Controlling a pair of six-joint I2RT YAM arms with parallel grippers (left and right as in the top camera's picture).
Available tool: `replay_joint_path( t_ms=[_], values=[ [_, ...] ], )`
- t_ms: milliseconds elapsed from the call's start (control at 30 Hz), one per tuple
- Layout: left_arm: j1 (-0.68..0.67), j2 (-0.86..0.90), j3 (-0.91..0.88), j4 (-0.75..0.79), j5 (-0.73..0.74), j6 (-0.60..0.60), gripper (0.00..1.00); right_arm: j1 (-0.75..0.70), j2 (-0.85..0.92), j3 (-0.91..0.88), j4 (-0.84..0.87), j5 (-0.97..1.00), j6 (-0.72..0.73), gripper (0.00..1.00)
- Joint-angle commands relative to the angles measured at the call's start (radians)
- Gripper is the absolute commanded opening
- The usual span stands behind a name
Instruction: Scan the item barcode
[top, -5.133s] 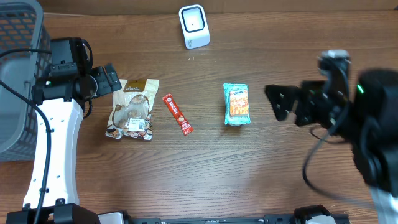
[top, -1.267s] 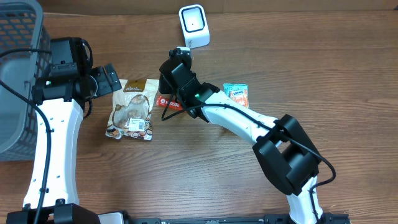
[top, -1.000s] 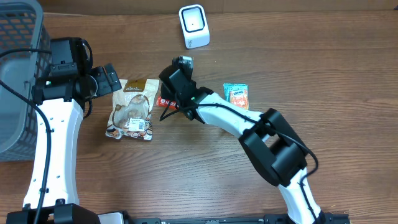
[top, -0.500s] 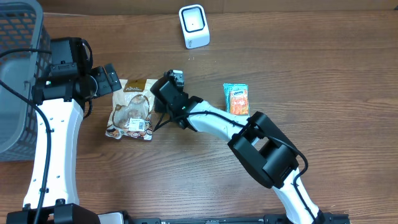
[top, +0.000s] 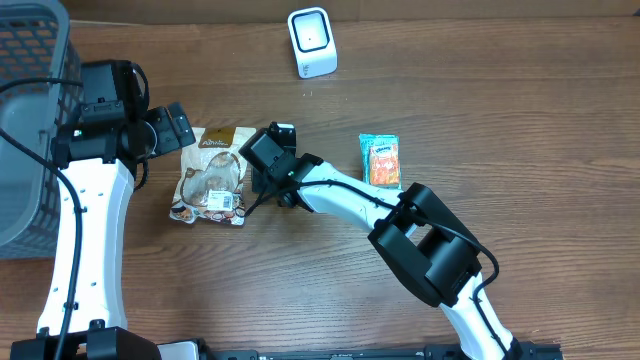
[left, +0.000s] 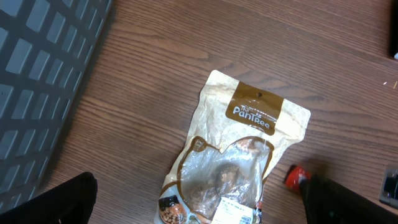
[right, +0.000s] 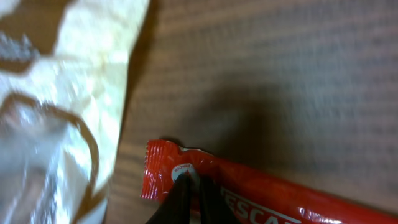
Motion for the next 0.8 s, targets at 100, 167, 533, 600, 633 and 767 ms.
replay_joint_path(
  t_ms=[100, 167, 533, 600, 633, 767],
  values=[
    [0.008, 0.005, 0.006, 0.001, -0.005, 0.020, 1.00, 0.002, 0.000, -0.014, -0.174, -0.188, -0.019, 0.08],
    [0.008, 0.005, 0.006, 0.001, -0.005, 0.020, 0.99, -0.006, -0.005, -0.014, -0.202, -0.254, -0.059, 0.08],
    [0.008, 0.005, 0.006, 0.001, -0.005, 0.020, 1.00, -0.088, -0.109, 0.115, -0.462, -0.365, -0.117, 0.08],
    [0.008, 0.005, 0.006, 0.001, -0.005, 0.020, 1.00, -0.102, -0.121, 0.129, -0.517, -0.365, -0.117, 0.08],
    [0.008, 0.005, 0.006, 0.001, -0.005, 0.020, 0.99, -0.109, -0.124, 0.129, -0.539, -0.365, -0.117, 0.08],
    [0.008, 0.005, 0.006, 0.001, -0.005, 0.020, 1.00, -0.137, -0.121, 0.127, -0.710, -0.326, -0.117, 0.08]
  ],
)
